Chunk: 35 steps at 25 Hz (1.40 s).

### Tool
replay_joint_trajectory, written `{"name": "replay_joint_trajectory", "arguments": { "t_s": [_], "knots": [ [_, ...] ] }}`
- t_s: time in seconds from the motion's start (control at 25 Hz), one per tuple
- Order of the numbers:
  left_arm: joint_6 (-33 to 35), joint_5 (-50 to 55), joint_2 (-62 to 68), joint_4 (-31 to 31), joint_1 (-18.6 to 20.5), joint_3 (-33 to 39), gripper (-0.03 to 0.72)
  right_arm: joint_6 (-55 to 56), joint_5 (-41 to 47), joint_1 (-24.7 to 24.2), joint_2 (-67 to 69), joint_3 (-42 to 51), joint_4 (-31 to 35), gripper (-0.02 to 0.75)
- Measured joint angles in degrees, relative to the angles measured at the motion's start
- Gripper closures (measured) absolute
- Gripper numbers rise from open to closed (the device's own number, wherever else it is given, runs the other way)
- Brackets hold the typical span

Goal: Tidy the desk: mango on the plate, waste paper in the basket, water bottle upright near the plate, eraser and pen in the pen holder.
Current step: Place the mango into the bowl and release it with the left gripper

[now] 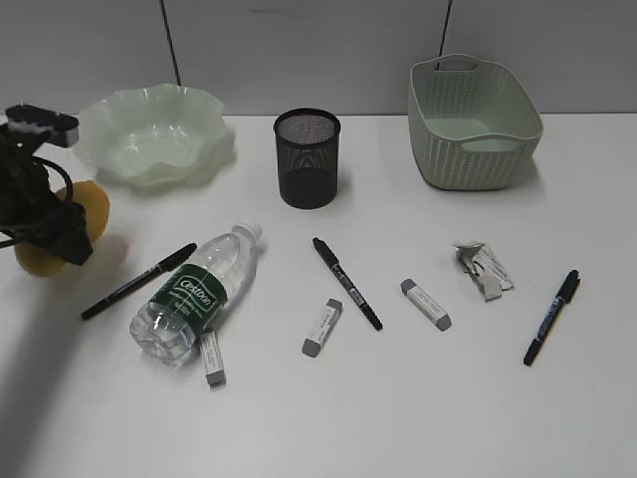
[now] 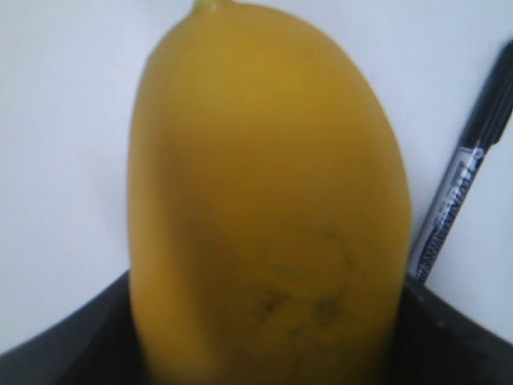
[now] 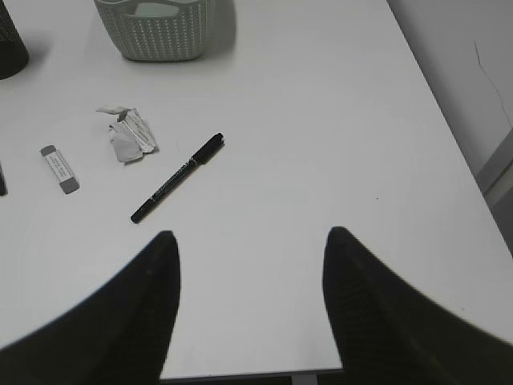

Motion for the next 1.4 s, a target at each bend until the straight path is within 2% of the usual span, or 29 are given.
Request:
{"name": "replay_joint_trajectory", "arguments": {
  "t_s": [0.2, 0.4, 0.64, 0.8, 0.92, 1.08, 1.24, 1.4],
  "knots": [
    [-2.1, -1.5, -7.2, -0.1, 0.0, -1.0, 0.126, 0.0, 0.0, 0.0, 0.0, 0.0, 0.0, 0.281],
    [-3.6, -3.9, -6.5, -3.1, 0.0, -9.2, 0.126, 0.0, 0.0, 0.0, 0.0, 0.0, 0.0, 0.281],
    [-3.8, -5.2, 4.6, -9.6, -0.2, -24.6, 0.126, 0.0, 0.0, 0.0, 0.0, 0.0, 0.0, 0.281],
    [-3.8, -5.2, 14.3, -10.9, -1.2, -33.9, 0.126, 0.0, 0.0, 0.0, 0.0, 0.0, 0.0, 0.281],
    [-3.8, -5.8, 20.1, -11.7, -2.0, -38.4, 0.126, 0.0, 0.0, 0.0, 0.0, 0.0, 0.0, 0.281],
    [-3.8, -8.1, 25.6, -12.2, -2.5, -40.8, 0.119, 0.0, 0.0, 0.0, 0.0, 0.0, 0.0, 0.281],
    [-3.9, -10.8, 27.9, -12.2, -2.5, -41.2, 0.057, 0.0, 0.0, 0.0, 0.0, 0.0, 0.0, 0.281],
    [-3.9, -12.8, 28.1, -12.2, -2.5, -41.3, 0.032, 0.0, 0.0, 0.0, 0.0, 0.0, 0.0, 0.281]
  ]
}}
